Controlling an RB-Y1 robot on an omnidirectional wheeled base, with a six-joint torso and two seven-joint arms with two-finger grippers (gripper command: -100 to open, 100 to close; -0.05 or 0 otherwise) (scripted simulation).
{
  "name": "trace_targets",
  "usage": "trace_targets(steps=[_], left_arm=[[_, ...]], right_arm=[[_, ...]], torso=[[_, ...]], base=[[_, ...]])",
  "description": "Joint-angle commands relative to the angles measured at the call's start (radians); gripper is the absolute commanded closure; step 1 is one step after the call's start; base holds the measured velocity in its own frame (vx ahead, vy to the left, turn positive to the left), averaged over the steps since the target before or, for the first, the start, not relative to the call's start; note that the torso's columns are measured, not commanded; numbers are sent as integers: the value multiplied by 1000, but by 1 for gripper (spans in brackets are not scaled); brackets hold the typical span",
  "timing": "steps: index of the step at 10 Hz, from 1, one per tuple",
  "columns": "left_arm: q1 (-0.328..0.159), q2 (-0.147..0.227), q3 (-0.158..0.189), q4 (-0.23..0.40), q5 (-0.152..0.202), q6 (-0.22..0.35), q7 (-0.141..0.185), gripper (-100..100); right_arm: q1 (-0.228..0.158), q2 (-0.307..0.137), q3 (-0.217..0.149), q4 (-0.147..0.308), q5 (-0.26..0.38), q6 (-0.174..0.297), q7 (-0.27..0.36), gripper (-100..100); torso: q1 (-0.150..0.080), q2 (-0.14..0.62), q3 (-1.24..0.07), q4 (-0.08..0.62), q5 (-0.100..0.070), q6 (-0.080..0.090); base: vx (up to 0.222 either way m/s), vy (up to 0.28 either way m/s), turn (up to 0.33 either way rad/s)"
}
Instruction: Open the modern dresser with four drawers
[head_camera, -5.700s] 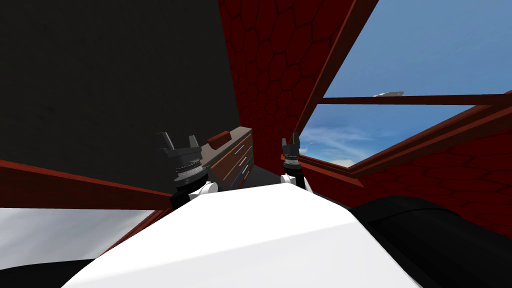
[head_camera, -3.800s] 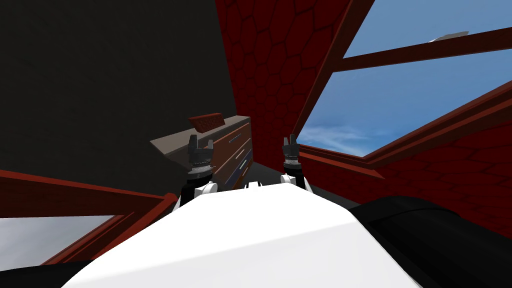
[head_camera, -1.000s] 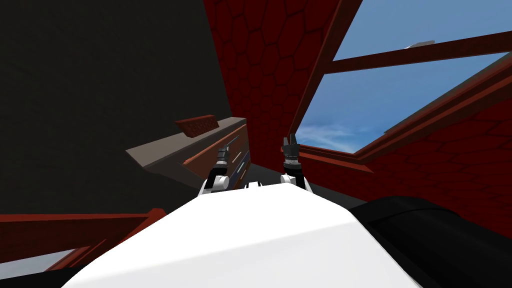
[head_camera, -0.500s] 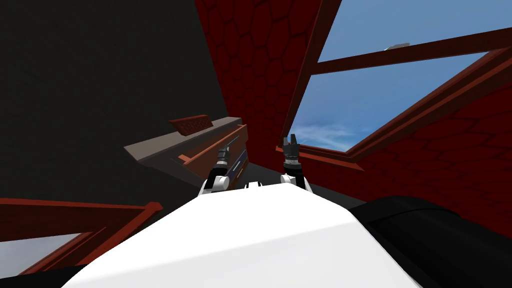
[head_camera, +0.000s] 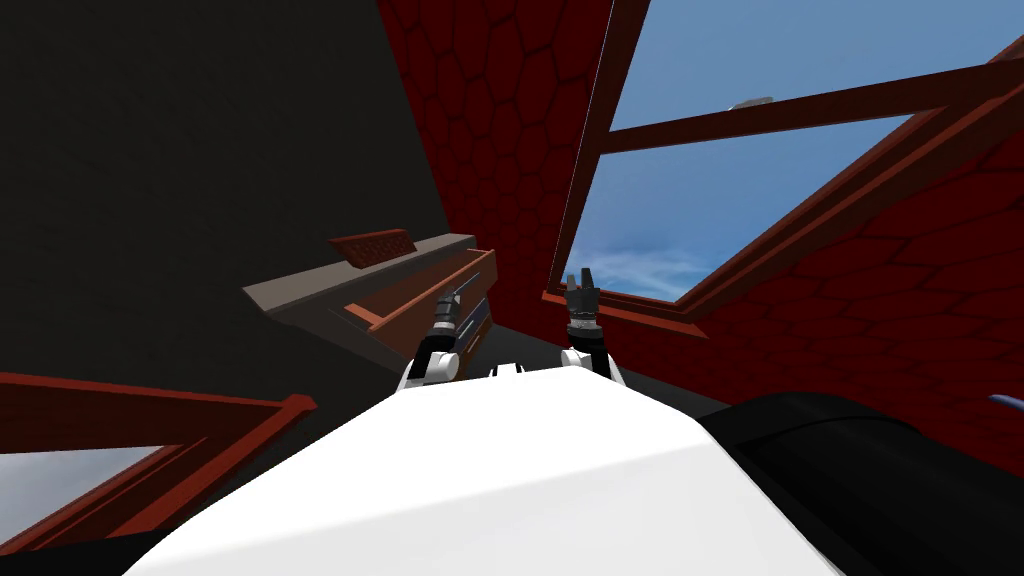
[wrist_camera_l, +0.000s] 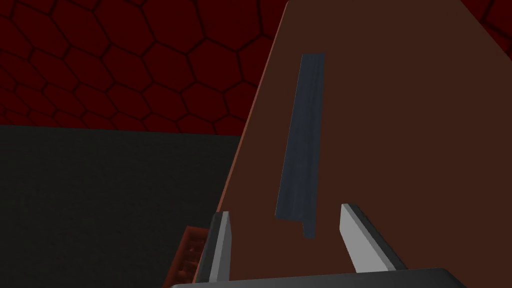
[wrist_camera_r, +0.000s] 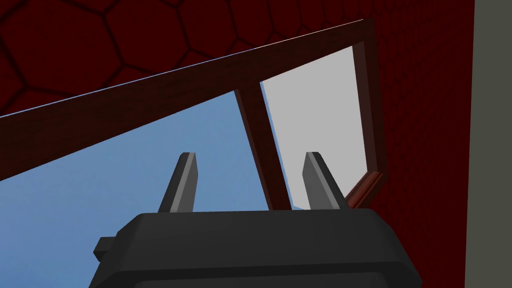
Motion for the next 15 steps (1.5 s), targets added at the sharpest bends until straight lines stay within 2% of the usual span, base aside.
trace_targets(steps=[1, 5, 8, 9, 10, 15], left_arm=[[14, 3, -1, -57, 3, 43, 0, -100], [44, 4, -6, -166, 6, 123, -2, -100], [67, 5, -10, -247, 8, 183, -4, -100], [65, 10, -5, -224, 10, 172, -1, -100], [66, 11, -5, -227, 11, 178, -1, 0], [67, 11, -5, -223, 11, 180, -1, 0]], right_arm=[[0, 0, 0, 0, 0, 0, 0, 0], [0, 0, 0, 0, 0, 0, 0, 0], [0, 0, 0, 0, 0, 0, 0, 0], [0, 0, 0, 0, 0, 0, 0, 0], [0, 0, 0, 0, 0, 0, 0, 0], [0, 0, 0, 0, 0, 0, 0, 0]], torso=[[6, -2, -2, -1, 2, -1], [-5, 7, 4, 4, -2, -1], [-5, 9, 5, 5, -2, -1], [-5, 11, 6, 7, -3, -1], [-6, 11, 6, 6, -3, 0], [-4, 9, 5, 4, -2, -1]], base=[[39, 32, -1], [39, 14, 1], [25, -2, 0], [13, 3, 4], [0, 0, 0], [0, 0, 0]])
